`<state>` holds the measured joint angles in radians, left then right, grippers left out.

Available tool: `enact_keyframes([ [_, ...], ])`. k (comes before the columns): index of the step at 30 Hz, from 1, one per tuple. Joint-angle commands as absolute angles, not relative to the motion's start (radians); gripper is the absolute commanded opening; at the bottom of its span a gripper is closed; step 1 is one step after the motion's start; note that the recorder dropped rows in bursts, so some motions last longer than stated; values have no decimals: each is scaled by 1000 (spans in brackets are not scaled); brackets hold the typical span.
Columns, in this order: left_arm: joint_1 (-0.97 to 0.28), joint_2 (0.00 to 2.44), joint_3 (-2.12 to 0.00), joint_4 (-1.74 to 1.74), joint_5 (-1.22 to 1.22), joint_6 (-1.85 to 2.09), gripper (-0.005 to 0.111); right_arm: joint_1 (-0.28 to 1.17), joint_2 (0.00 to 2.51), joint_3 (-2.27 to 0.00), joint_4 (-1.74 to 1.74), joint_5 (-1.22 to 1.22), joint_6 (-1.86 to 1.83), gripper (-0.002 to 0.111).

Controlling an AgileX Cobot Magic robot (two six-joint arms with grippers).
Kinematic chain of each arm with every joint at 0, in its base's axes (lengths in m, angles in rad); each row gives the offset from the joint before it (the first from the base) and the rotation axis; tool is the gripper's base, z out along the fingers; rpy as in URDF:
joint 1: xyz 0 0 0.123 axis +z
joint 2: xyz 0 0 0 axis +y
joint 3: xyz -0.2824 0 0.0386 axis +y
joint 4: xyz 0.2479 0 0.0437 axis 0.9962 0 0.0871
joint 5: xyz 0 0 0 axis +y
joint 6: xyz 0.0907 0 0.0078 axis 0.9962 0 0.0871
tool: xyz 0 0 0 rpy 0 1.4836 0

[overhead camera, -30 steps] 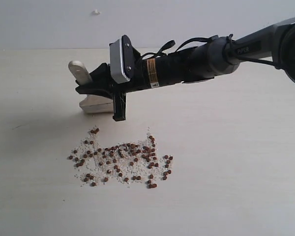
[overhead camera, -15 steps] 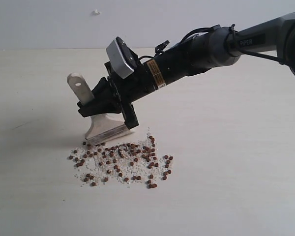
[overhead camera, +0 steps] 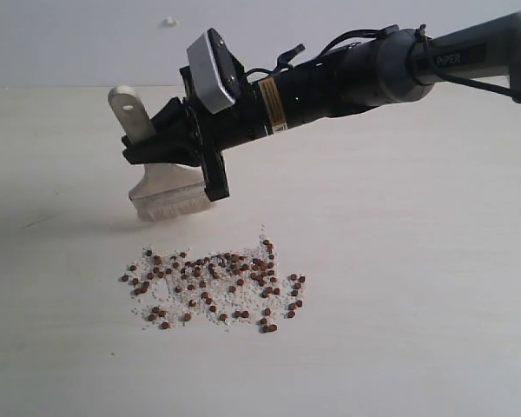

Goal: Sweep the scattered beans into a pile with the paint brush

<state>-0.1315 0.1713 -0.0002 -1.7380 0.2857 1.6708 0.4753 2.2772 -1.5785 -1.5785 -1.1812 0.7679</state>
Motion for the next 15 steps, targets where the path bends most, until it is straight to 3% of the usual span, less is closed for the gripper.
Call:
enact_keyframes([
  [1, -129, 163, 0, -1744, 291, 1670, 0, 484, 2282, -1577, -1491, -1182, 700, 0],
  [8, -129, 163, 0, -1744, 291, 1670, 0, 574, 2287, -1577, -1737, -1183, 803, 0],
  [15, -129, 163, 0, -1744, 291, 1670, 0, 587, 2261, -1577, -1744, -1196, 890, 0],
])
